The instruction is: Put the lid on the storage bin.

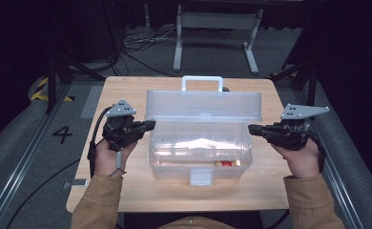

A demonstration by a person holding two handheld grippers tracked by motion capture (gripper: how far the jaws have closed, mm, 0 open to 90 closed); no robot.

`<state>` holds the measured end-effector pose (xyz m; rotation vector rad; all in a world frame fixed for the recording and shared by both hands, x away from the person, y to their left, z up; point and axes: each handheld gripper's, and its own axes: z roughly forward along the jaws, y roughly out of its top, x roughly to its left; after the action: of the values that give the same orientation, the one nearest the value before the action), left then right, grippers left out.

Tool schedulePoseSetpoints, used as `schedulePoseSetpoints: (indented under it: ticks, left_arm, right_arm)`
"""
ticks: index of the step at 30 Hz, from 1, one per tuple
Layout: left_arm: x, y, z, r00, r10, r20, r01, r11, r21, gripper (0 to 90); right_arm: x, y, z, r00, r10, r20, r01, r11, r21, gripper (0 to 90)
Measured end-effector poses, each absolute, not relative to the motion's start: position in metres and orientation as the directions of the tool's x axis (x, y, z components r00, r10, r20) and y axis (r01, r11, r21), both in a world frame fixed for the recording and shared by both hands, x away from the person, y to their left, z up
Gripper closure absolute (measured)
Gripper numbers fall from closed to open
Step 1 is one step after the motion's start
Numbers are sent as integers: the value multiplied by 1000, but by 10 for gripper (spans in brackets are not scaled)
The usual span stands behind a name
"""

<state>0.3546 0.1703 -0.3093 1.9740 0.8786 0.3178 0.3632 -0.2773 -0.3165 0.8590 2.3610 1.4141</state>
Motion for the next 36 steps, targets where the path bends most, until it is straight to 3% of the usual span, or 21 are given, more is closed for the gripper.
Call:
schedulePoseSetpoints:
  ticks: [3, 36]
  left_arm:
    - [354, 171, -309, 725, 677, -123, 458, -341, 821, 853]
    - [350, 173, -314, 766, 631, -126, 522, -495, 695, 857]
  right_arm:
    - [365, -283, -318, -784, 614, 89, 368, 345, 864, 887]
    - [371, -290, -329, -786, 596, 161, 491, 445, 749, 894]
